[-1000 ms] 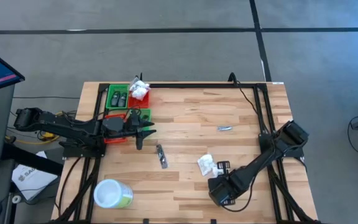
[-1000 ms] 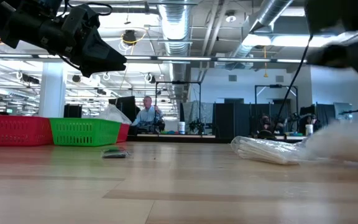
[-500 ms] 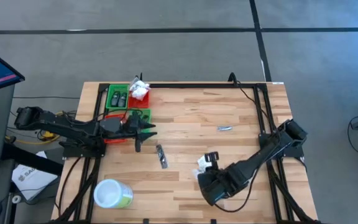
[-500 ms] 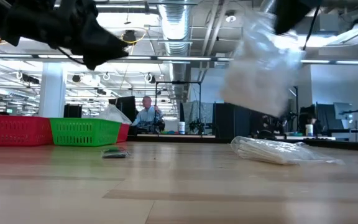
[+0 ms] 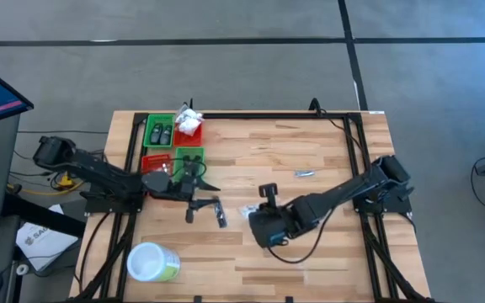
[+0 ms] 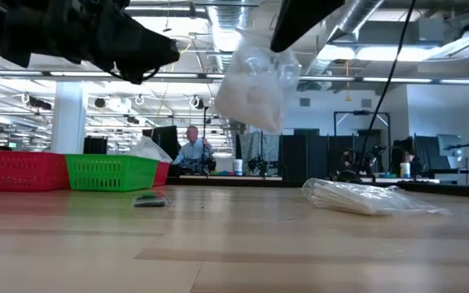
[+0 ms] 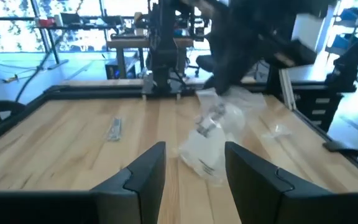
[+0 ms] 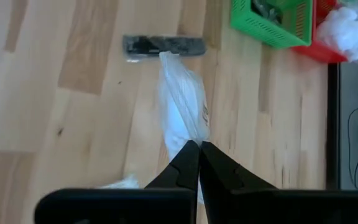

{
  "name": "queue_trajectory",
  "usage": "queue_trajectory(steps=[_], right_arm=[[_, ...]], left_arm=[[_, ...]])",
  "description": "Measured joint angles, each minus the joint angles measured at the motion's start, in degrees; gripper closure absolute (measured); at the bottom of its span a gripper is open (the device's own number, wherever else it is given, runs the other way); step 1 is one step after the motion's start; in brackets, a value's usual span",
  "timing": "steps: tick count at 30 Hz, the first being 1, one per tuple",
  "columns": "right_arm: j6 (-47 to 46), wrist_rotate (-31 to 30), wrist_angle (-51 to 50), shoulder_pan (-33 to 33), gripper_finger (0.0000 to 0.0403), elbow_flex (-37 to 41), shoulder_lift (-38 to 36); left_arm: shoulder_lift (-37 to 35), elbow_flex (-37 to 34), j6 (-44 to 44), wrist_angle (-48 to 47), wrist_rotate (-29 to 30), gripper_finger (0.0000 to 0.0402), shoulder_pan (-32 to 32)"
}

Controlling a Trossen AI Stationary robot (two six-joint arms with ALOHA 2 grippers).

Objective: Pick & Place Travel size toiletries
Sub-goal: Put the white cotton pack into the top red bin

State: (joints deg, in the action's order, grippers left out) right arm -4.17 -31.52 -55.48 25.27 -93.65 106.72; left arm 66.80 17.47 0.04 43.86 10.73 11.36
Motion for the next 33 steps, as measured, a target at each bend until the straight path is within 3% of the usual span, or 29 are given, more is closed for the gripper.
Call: queue_trajectory(steps=[5,14,21,24,29,33], right_arm=[[1.6,1.7,3.3,-3.0,0.0403,0.0,-0.4],[4.3,6.2,6.9,-7.0,0.0403,0.0,-0.4],[5.1,6.2,7.9,-8.9,0.0403,0.0,-0.4],[5.6,7.3,8.1,-9.0,0.0403,0.0,-0.4],[5.9,7.6,8.7,-9.3,0.0403,0.0,-0.4],[5.9,7.6,8.7,-9.4,0.0403,0.0,-0.4]], left_arm=[[4.6,0.1,0.1,4.9,0.5,0.0228,0.6],[11.4,5.3,3.1,5.1,1.5,0.0193,2.1],[14.6,7.8,2.7,5.2,1.8,0.0182,2.1],[15.9,8.9,2.7,5.1,2.2,0.0185,2.1],[18.0,10.2,2.9,5.1,8.9,0.0199,2.1],[18.1,10.3,3.9,5.2,9.8,0.0243,2.1]])
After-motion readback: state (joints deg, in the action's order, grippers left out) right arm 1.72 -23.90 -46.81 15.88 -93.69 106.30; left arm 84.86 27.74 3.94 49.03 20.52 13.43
